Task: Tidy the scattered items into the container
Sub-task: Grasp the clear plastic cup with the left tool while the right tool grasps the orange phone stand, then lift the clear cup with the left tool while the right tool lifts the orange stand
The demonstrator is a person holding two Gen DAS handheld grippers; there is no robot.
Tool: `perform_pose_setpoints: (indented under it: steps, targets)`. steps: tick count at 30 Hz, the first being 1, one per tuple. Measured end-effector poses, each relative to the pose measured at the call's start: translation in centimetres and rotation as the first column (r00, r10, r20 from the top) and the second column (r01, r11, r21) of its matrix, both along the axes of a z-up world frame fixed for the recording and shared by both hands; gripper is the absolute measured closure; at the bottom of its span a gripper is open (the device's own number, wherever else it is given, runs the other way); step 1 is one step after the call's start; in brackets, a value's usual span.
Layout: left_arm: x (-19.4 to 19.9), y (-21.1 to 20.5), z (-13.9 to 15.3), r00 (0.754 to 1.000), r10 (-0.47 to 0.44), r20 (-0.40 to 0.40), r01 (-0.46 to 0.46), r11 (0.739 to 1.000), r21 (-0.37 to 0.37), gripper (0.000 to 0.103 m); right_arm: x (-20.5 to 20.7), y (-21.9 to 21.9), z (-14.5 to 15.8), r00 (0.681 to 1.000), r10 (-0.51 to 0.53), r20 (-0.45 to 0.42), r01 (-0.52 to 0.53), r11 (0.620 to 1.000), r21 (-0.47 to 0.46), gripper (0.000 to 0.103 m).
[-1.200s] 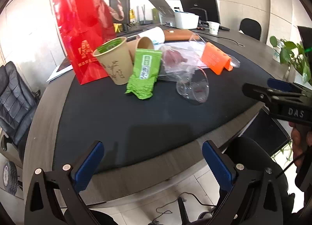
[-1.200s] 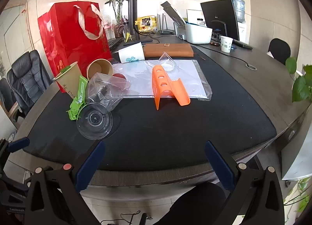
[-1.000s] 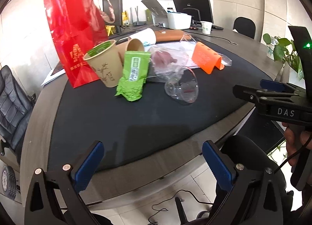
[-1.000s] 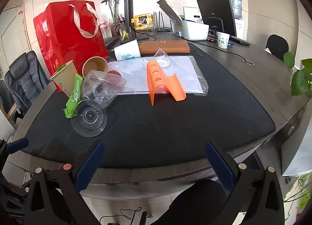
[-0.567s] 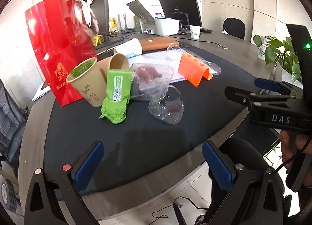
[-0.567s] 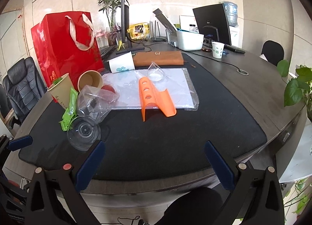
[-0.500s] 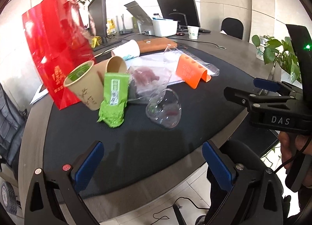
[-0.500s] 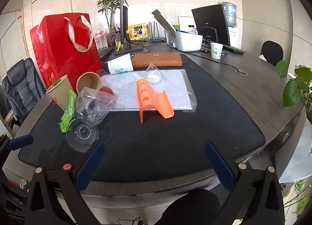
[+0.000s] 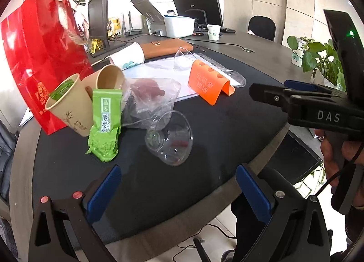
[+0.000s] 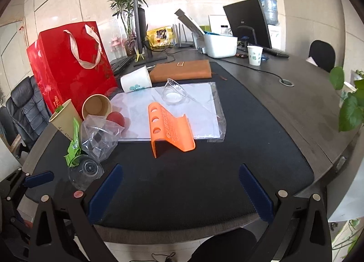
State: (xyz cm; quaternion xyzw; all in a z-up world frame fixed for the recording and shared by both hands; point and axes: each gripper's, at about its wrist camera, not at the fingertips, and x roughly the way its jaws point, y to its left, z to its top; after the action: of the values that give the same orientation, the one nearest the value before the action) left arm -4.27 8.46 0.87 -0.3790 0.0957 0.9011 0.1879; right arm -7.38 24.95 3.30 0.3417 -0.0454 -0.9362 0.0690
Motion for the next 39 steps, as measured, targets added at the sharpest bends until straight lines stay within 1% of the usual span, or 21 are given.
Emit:
perform_pose_setpoints:
  steps: [2, 4, 6, 7, 10, 12, 14, 16, 18, 22, 26, 29, 32, 35, 36, 39]
  targets:
    - [-0.6, 0.4, 0.1, 1.000, -0.008, -0.005, 0.008, 1.000, 0.014, 0.000, -0.8, 0.0, 0.2, 1.000, 0.011, -0.006, -0.011, 1.000, 0.021, 0.000]
    - [-1.2, 0.4, 0.0, 1.000, 0.004, 0.007, -0.004, 0.999, 0.050, 0.000, -1.8, 0.0, 0.3, 1.000, 0.026, 0.000, -0.026, 0.999, 0.035, 0.000]
    - [-1.6, 0.4, 0.2, 1.000, 0.021, 0.004, -0.021, 0.996, 0.090, 0.000, -2.9, 0.0, 0.3, 0.999, 0.045, 0.001, -0.045, 0.999, 0.020, 0.000]
    - [-1.7, 0.6, 0.2, 1.000, 0.022, -0.004, -0.022, 0.995, 0.092, 0.000, -3.4, -0.1, 0.3, 0.999, 0.043, 0.004, -0.043, 0.999, 0.022, 0.000]
    - [-2.6, 1.7, 0.0, 1.000, 0.026, -0.011, -0.025, 0.999, 0.046, 0.000, -5.4, -0.7, 0.1, 0.999, 0.044, 0.021, -0.045, 0.997, 0.059, 0.000]
    - [-3.1, 2.1, -0.3, 1.000, 0.027, -0.007, -0.026, 0.999, 0.039, 0.000, -6.7, -1.6, -0.1, 0.999, 0.039, 0.022, -0.042, 0.988, 0.146, 0.000]
    - [-3.6, 2.4, -0.7, 0.999, 0.036, 0.000, -0.036, 0.998, 0.044, 0.000, -7.5, -2.2, -0.5, 0.998, 0.062, 0.028, -0.066, 0.980, 0.186, 0.000]
    - [-3.9, 2.6, -1.1, 0.999, 0.041, 0.009, -0.041, 0.998, 0.049, 0.000, -8.4, -2.7, -1.1, 0.994, 0.093, 0.056, -0.102, 0.979, 0.179, 0.000]
    - [-4.1, 2.7, -1.4, 0.999, 0.052, 0.009, -0.053, 0.998, 0.034, 0.000, -8.9, -3.0, -1.6, 0.992, 0.105, 0.073, -0.117, 0.979, 0.169, 0.000]
    - [-4.9, 2.2, -1.9, 0.997, 0.075, 0.028, -0.076, 0.996, 0.049, 0.000, -9.8, -3.6, -2.6, 0.990, 0.113, 0.090, -0.129, 0.973, 0.191, 0.000]
    - [-5.6, 2.0, -3.1, 0.993, 0.088, 0.074, -0.092, 0.994, 0.053, 0.000, -10.8, -3.9, -3.5, 0.989, 0.105, 0.104, -0.125, 0.969, 0.212, 0.000]
    - [-5.8, 1.9, -3.8, 0.992, 0.089, 0.091, -0.093, 0.994, 0.049, 0.000, -11.4, -3.9, -4.2, 0.987, 0.103, 0.124, -0.127, 0.971, 0.203, 0.000]
    - [-5.7, 1.9, -3.8, 0.993, 0.085, 0.082, -0.089, 0.995, 0.045, 0.000, -11.4, -3.8, -4.3, 0.986, 0.108, 0.128, -0.132, 0.971, 0.198, 0.000]
    - [-5.2, 2.0, -4.0, 0.995, 0.082, 0.063, -0.085, 0.996, 0.037, 0.000, -11.7, -4.0, -4.7, 0.980, 0.118, 0.158, -0.147, 0.972, 0.185, 0.000]
    - [-5.1, 2.1, -4.0, 0.995, 0.083, 0.055, -0.085, 0.996, 0.036, 0.000, -11.7, -4.1, -4.7, 0.980, 0.122, 0.156, -0.150, 0.971, 0.186, 0.000]
    - [-4.9, 1.9, -4.0, 0.996, 0.087, 0.032, -0.089, 0.995, 0.051, 0.000, -11.8, -4.1, -4.7, 0.979, 0.129, 0.157, -0.157, 0.971, 0.182, 0.000]
